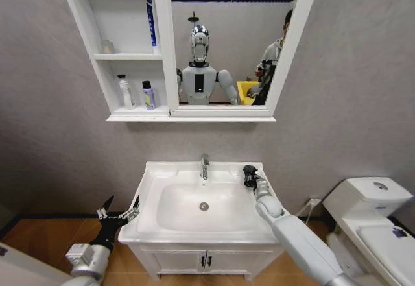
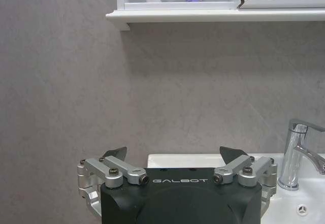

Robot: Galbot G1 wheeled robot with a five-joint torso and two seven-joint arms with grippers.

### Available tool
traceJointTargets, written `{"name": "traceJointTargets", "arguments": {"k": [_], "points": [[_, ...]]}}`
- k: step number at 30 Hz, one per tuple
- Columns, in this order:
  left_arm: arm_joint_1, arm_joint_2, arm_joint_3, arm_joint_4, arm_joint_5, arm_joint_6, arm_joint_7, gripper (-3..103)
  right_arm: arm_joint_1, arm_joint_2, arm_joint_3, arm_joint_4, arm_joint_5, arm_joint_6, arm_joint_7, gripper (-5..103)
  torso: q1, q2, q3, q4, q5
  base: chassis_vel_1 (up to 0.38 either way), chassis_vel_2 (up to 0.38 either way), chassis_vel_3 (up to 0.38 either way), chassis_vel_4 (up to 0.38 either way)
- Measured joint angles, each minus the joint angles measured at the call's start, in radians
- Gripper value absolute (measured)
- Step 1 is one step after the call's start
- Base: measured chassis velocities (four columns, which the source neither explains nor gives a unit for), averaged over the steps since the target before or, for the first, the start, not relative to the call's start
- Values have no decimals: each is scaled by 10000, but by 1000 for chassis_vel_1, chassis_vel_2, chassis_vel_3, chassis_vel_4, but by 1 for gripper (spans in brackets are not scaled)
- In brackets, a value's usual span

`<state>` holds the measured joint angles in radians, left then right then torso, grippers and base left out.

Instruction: Move facial cleanser and shampoo from washbasin to cabinet, then wipe washbasin with towel.

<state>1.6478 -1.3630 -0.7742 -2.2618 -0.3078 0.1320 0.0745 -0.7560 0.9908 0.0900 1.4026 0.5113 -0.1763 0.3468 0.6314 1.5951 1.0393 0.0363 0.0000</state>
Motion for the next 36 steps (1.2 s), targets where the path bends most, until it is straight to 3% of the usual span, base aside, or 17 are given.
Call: {"name": "traceJointTargets", "arguments": {"k": [14,20,28,29,36], "points": [[0,0,0,0,1,3,1,100,-146,113,-320,380,311,117,-588,5,0,0,0,2,0,0,0,0,0],[0,0,-1,0,1,3,5,100,-33,279,-890,786,386,421,-1221,5,0,1,-1,2,-4,0,0,0,0],[0,0,0,0,1,3,7,100,-409,1001,-1936,1399,836,156,-664,5,-1,1,-1,6,0,0,0,0,0],[1,0,0,0,0,3,6,100,-503,878,-1846,1266,792,-409,-63,5,-2,3,-1,3,0,0,0,0,0],[0,0,0,0,1,3,7,100,-581,564,-1529,956,907,-1302,319,5,0,2,-1,0,0,0,0,0,0]]}}
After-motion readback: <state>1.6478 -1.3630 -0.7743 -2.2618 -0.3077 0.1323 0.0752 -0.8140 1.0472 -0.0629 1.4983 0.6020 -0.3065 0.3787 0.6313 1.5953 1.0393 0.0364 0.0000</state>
